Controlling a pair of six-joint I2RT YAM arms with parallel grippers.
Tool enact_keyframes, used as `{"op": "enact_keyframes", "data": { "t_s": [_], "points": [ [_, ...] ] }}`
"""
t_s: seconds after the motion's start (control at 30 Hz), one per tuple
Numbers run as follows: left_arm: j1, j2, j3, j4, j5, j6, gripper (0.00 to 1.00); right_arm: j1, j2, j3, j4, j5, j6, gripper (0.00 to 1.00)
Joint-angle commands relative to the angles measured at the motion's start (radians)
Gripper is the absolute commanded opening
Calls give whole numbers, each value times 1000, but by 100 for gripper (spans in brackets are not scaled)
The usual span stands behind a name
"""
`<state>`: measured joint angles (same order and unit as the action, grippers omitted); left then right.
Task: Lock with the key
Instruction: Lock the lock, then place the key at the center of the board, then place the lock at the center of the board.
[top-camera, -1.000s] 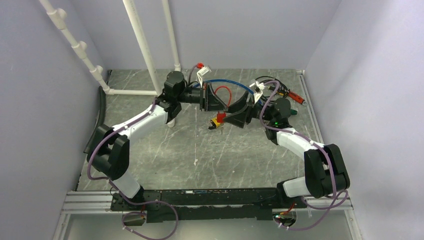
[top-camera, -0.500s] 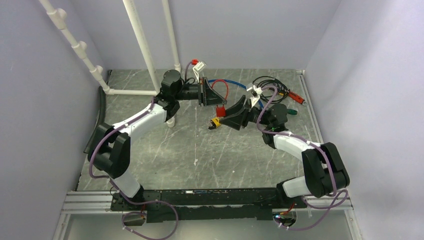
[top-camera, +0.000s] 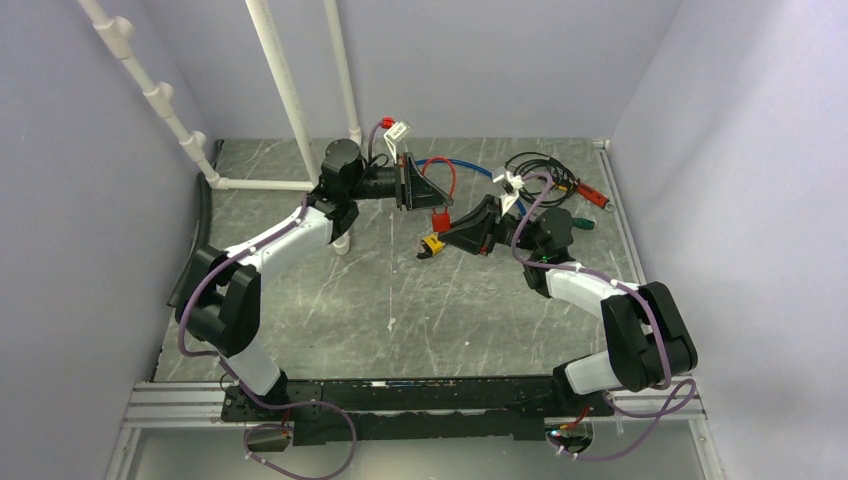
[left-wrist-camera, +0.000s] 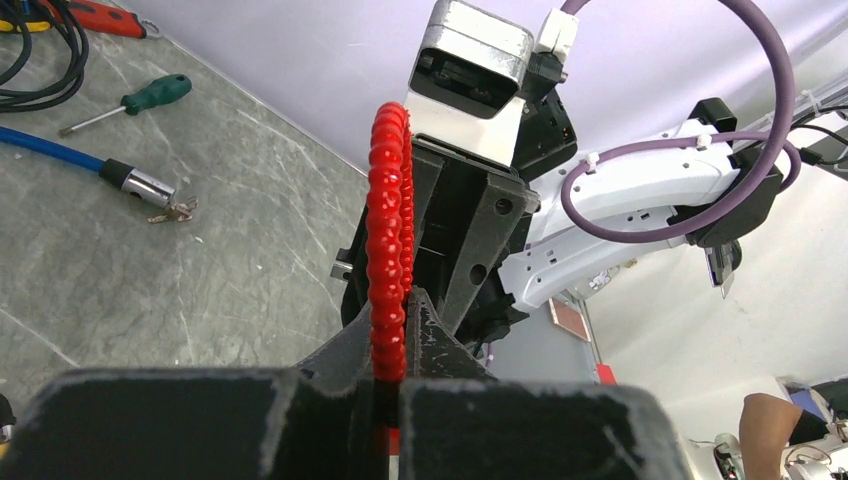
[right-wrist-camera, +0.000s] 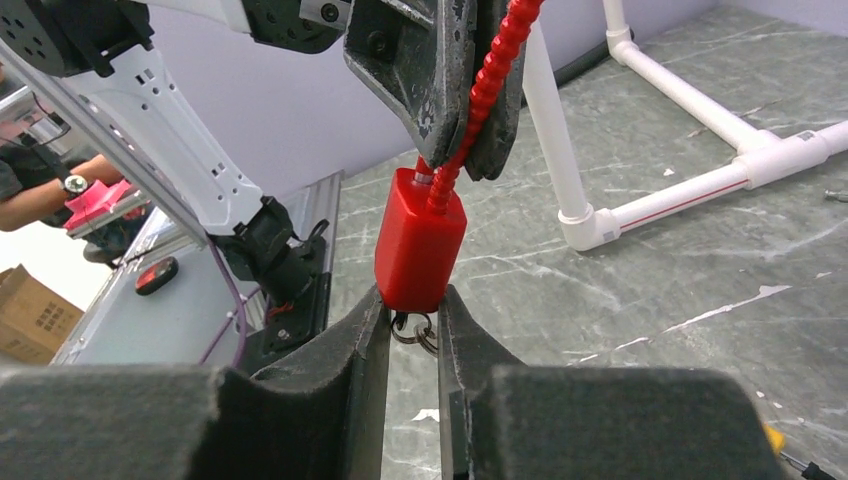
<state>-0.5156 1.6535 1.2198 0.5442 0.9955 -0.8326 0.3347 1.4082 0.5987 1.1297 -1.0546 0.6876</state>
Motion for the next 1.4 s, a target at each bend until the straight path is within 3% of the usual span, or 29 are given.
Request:
{"op": "enact_keyframes", "data": {
  "t_s": [0.0, 0.63, 0.87, 1.03, 1.1, 1.27, 1.37],
  "points": [
    [9, -4, 41, 67, -32, 7, 0, 6, -4, -15, 19, 6, -36, 0],
    [32, -1, 80, 66, -65, 75, 0, 23, 26, -79, -26, -7, -67, 0],
    [29, -21, 86, -46, -43, 139, 0, 5, -40, -36, -262, -37, -249, 0],
    [16, -53, 78, -264, -33, 288, 0, -54, -90, -39, -436, -55, -367, 0],
    [1, -69, 89, -433, -25, 393, 0, -81, -111, -22, -533, -67, -425, 0],
    [-47, -120, 137, -903, -32, 737, 0, -84, -146, 119, -1022, -68, -768, 0],
    [-46, -167, 148, -1178, -55, 958, 0, -39, -161, 174, -1199, -46, -890, 0]
  ]
}}
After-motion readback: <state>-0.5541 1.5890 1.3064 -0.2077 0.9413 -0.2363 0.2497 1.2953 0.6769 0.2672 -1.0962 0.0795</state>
